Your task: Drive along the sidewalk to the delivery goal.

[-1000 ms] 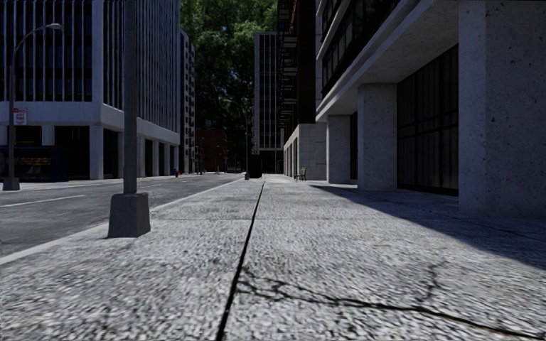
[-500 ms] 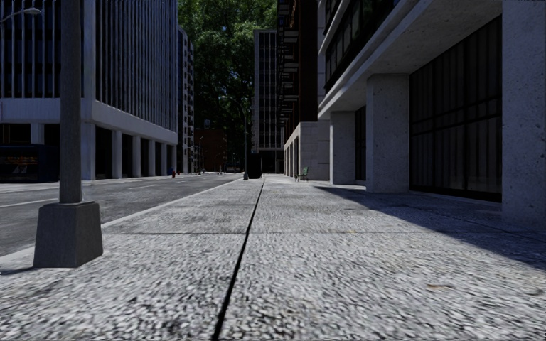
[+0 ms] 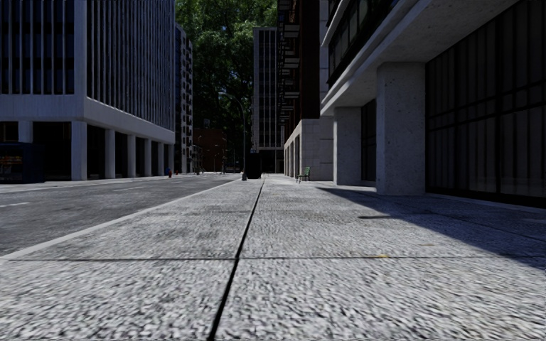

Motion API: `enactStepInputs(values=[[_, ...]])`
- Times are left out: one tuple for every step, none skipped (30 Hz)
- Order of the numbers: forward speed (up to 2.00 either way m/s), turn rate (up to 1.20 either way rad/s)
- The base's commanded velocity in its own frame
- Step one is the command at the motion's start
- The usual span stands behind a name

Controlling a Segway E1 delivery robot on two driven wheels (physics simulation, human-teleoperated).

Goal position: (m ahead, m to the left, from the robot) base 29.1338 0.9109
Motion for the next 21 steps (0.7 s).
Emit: enactStepInputs(values=[[2.0, 0.0], [2.0, 0.0], [2.0, 0.0], [2.0, 0.0], [2.0, 0.0], [2.0, 0.0], [2.0, 0.0], [2.0, 0.0], [2.0, 0.0], [2.0, 0.0], [2.0, 0.0], [2.0, 0.0], [2.0, 0.0], [2.0, 0.0], [2.0, 0.0], [2.0, 0.0], [2.0, 0.0], [2.0, 0.0], [2.0, 0.0], [2.0, 0.0], [2.0, 0.0]])
